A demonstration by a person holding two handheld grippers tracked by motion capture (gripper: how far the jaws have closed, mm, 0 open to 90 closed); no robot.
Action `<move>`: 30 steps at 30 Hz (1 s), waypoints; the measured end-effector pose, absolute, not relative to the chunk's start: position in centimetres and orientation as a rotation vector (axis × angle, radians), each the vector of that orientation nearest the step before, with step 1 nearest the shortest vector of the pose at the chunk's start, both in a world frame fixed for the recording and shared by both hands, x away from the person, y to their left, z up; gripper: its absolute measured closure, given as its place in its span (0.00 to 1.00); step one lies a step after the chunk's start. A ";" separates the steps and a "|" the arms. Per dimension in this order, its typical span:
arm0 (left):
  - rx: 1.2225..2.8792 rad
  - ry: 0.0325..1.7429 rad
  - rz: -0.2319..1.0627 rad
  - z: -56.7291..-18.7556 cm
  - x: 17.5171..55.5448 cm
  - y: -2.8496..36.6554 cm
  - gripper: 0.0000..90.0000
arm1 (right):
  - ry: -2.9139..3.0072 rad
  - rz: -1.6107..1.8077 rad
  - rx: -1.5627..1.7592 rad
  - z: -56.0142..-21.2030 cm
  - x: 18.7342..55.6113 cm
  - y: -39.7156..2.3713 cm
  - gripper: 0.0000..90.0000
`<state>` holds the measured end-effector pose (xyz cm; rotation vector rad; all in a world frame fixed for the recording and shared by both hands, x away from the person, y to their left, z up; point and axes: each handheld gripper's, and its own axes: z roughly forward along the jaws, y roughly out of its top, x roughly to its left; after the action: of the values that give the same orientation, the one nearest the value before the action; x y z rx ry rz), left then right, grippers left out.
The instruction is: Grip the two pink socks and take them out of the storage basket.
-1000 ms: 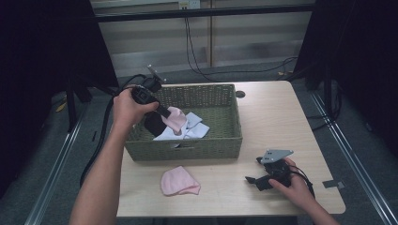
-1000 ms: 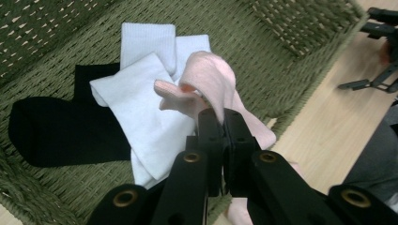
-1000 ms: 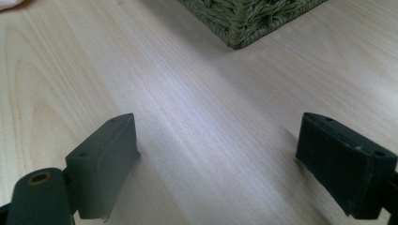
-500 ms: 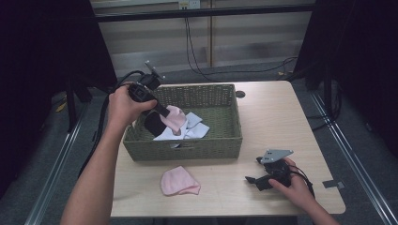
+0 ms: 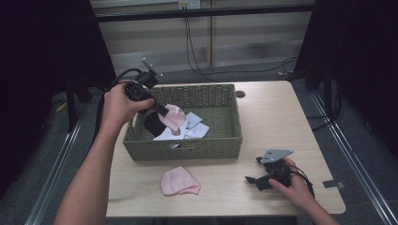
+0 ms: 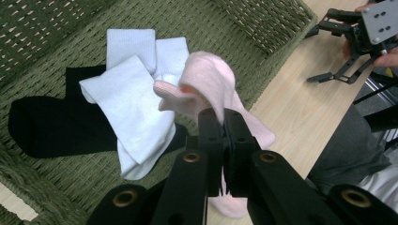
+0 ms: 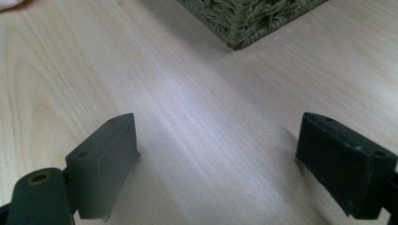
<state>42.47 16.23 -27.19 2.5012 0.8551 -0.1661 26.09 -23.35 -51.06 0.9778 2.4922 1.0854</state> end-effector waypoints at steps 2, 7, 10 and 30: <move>2.513 0.845 -0.167 -27.0 42.2 16.1 0.97 | 2.492 1.085 0.978 -51.1 26.1 -23.4 0.13; 2.528 0.812 -0.166 -26.8 41.7 16.0 0.97 | 2.492 1.085 0.978 -51.1 26.1 -23.3 0.13; 2.528 0.802 -0.163 -26.8 41.2 15.9 0.97 | 2.492 1.087 0.977 -51.1 26.1 -23.3 0.13; 2.560 0.625 -0.187 -27.1 37.3 13.7 0.97 | 2.492 1.088 0.977 -51.1 26.1 -23.3 0.13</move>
<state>37.35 13.70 -27.06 2.5602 0.6250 -0.1872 26.10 -23.34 -51.08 0.9772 2.4915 1.0877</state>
